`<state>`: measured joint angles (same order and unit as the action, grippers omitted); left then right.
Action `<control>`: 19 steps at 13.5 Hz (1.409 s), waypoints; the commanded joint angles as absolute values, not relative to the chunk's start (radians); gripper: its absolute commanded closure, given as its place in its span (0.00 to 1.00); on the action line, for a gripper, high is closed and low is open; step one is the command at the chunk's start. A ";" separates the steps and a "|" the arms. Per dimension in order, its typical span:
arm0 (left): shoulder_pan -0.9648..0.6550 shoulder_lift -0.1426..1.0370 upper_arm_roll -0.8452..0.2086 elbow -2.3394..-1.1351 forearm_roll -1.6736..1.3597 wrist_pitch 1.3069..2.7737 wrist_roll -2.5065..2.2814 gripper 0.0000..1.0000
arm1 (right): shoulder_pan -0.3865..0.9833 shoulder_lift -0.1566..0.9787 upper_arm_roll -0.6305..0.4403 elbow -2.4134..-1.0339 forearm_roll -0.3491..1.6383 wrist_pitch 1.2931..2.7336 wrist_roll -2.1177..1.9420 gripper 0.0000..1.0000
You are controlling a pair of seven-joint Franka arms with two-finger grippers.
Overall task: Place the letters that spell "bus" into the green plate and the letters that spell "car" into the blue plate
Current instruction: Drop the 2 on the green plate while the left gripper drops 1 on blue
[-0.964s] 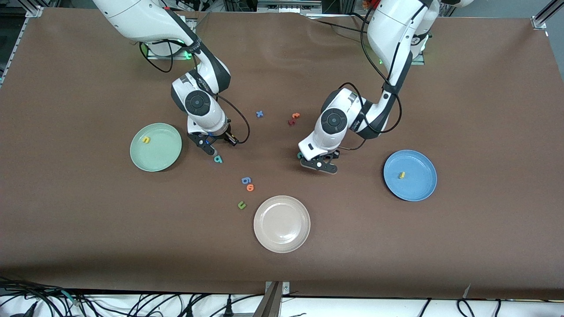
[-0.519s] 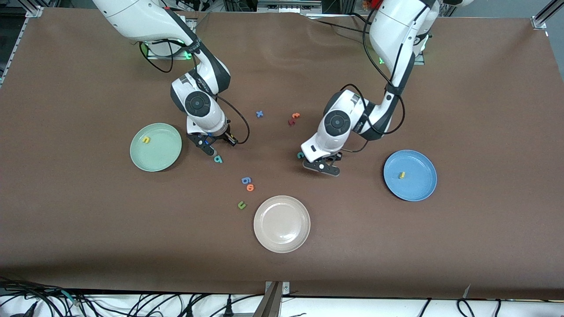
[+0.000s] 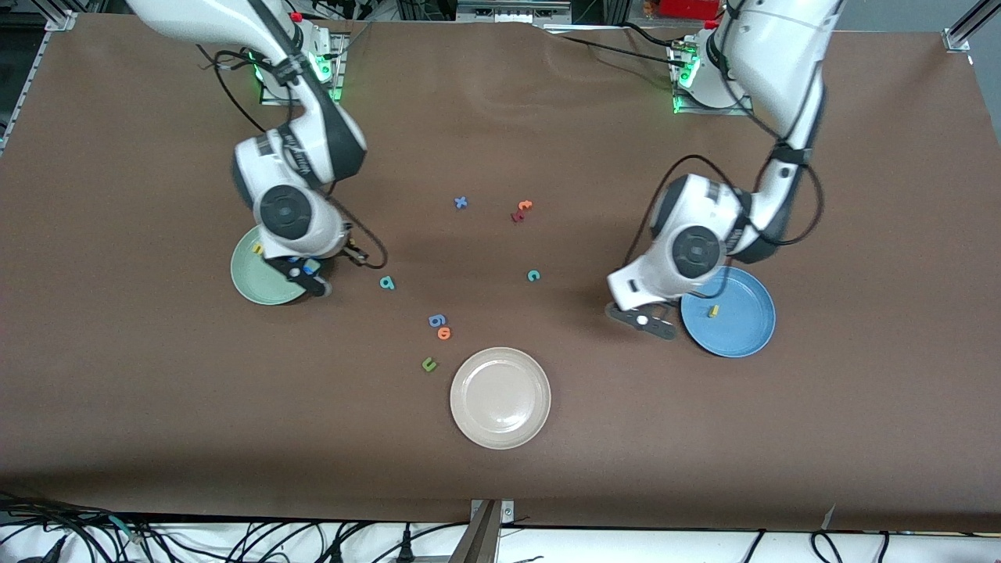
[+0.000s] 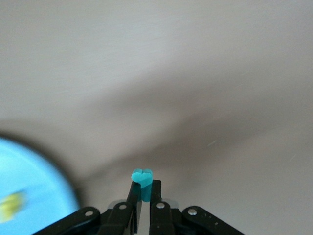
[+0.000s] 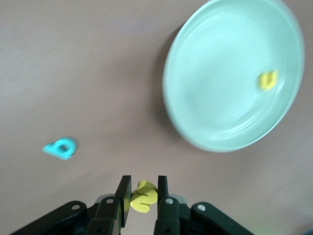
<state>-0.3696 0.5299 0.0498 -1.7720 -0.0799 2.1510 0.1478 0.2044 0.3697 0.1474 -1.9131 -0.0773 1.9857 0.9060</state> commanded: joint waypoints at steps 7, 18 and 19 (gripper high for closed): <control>-0.150 0.502 0.037 -1.793 0.021 2.098 0.414 0.51 | 0.187 0.371 -0.054 -2.090 0.026 2.136 0.418 0.98; -0.293 0.520 0.006 -1.784 -0.133 2.101 0.054 0.00 | 0.161 0.353 -0.052 -2.106 0.029 2.157 0.376 0.00; -0.337 0.531 0.006 -1.755 -0.144 2.103 -0.016 0.00 | 0.164 0.347 -0.032 -2.076 0.029 2.117 0.427 0.00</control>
